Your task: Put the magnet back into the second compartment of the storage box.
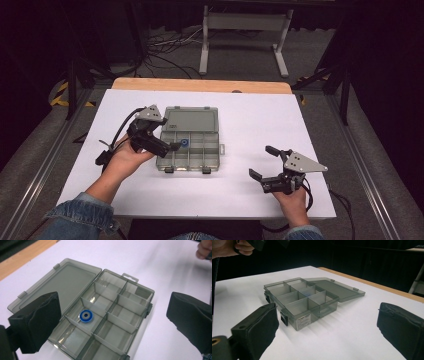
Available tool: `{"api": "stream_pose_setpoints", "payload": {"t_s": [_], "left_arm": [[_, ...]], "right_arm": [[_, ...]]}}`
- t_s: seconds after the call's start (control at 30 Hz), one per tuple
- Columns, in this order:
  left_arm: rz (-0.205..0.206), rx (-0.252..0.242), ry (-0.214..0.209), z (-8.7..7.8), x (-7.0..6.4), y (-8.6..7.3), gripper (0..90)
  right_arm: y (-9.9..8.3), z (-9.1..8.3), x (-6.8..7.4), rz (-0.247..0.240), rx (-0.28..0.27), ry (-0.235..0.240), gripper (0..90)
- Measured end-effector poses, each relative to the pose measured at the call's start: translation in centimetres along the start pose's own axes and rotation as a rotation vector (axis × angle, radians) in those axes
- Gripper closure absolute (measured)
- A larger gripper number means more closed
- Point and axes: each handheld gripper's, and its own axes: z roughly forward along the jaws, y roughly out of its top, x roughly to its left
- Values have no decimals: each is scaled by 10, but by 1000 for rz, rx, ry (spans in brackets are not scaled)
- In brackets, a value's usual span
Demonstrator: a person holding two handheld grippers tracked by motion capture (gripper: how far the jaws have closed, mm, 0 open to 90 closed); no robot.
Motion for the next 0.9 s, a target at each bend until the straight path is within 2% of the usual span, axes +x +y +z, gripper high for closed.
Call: {"api": "stream_pose_setpoints", "payload": {"t_s": [0.17, 0.3, 0.57, 0.7, 0.73, 0.77, 0.9], "left_arm": [[18, -50, 6, -8, -7, -10, 5], [10, -120, 2, -16, -11, -21, 4], [23, -252, 56, -31, -17, -47, 5], [-4, -319, 57, -34, -18, -63, 6], [-4, -319, 57, -34, -18, -63, 6], [-18, -350, 53, -37, -17, -70, 5], [-18, -396, 70, -41, -16, -81, 5]], "right_arm": [[0, 1, 0, -1, -2, -2, 33], [0, 0, 0, -1, -2, -3, 30], [0, 1, 0, -3, -7, 0, 28], [0, 0, 0, -4, -13, 2, 27], [0, 0, 0, -4, -15, 1, 27], [0, 0, 0, -4, -15, 0, 27], [0, 0, 1, -7, -15, 0, 25]]}}
